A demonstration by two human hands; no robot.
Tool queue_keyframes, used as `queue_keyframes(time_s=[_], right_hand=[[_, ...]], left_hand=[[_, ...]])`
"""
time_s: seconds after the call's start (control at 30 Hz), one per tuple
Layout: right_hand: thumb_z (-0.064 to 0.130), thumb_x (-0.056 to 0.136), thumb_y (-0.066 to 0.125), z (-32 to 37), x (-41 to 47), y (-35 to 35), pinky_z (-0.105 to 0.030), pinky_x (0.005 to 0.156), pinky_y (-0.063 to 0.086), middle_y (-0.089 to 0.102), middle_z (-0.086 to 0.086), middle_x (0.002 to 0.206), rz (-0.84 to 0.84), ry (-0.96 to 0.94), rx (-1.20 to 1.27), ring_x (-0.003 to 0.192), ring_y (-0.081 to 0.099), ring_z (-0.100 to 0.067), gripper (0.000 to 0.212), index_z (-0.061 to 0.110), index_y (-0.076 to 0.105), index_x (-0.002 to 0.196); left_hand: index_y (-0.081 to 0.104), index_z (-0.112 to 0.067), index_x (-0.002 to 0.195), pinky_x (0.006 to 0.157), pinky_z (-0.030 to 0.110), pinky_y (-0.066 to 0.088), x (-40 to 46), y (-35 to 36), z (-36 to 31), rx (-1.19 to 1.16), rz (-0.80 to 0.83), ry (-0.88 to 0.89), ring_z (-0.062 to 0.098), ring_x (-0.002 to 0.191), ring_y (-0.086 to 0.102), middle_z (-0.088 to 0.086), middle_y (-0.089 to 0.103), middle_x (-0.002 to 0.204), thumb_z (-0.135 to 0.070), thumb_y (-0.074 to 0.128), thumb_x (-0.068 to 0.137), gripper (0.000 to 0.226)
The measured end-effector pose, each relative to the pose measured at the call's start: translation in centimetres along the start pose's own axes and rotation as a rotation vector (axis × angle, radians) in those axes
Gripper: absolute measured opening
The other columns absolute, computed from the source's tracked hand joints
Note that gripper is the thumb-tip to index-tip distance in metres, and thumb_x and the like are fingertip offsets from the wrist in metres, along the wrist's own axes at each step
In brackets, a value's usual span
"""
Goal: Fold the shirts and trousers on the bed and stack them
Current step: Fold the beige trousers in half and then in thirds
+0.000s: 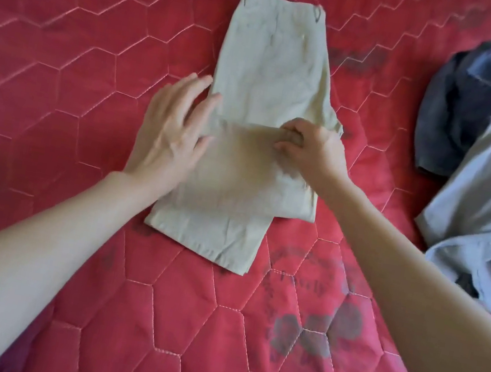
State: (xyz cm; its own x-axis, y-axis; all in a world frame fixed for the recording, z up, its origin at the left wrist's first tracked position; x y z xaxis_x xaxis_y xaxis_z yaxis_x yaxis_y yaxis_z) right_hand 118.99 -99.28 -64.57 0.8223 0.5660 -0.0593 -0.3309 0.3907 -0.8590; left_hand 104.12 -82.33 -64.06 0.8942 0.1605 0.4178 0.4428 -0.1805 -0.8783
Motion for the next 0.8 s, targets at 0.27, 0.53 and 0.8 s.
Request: queue_keyframes(time_s=[0.27, 0.53, 0.8], right_hand=[[0.027, 0.091, 0.059, -1.7, 4.4, 3.5, -0.032, 0.109, 0.017, 0.048, -0.001, 0.141, -0.171, -0.011, -0.341, 0.135, 0.035, -0.022, 0.041, 0.022, 0.057, 0.132], [0.04, 0.087, 0.068, -0.9, -13.9, 10.7, -0.055, 0.109, 0.032, 0.051, -0.017, 0.14, -0.13, -0.46, -0.208, 0.13, 0.047, -0.033, 0.052, 0.009, 0.06, 0.128], [0.027, 0.091, 0.066, -1.8, -17.7, 12.9, -0.046, 0.101, 0.045, 0.054, -0.011, 0.139, -0.051, -0.489, -0.208, 0.129, 0.051, -0.027, 0.043, 0.011, 0.06, 0.131]], left_hand=[[0.06, -0.007, 0.13, 0.113, 0.051, 0.032, -9.4, 5.6, -1.4, -0.013, 0.361, 0.531, 0.032, 0.135, 0.044, 0.014, 0.051, 0.142, -0.047, 0.063, 0.085, 0.061], [0.052, -0.007, 0.138, 0.111, 0.059, 0.03, -13.9, 6.0, 1.7, -0.014, 0.542, 0.199, 0.033, 0.144, 0.027, 0.014, 0.041, 0.149, -0.052, 0.037, 0.093, 0.065], [0.057, 0.004, 0.126, 0.111, 0.048, 0.038, -14.4, 5.1, 1.9, -0.041, 0.424, 0.375, 0.039, 0.14, 0.033, 0.021, 0.051, 0.138, -0.004, 0.036, 0.099, 0.035]])
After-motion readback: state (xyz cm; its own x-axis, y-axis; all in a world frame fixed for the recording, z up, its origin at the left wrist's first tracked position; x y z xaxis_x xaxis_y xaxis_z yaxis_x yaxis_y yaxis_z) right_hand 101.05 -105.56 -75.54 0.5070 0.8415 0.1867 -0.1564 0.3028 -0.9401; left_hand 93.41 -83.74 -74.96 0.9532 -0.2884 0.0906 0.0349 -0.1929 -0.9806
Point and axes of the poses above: each hand's wrist, its own x-axis towards the middle knuckle, its own y-axis out of the palm, z = x × y, the point moved 3 cm from there along x, towards the middle knuckle
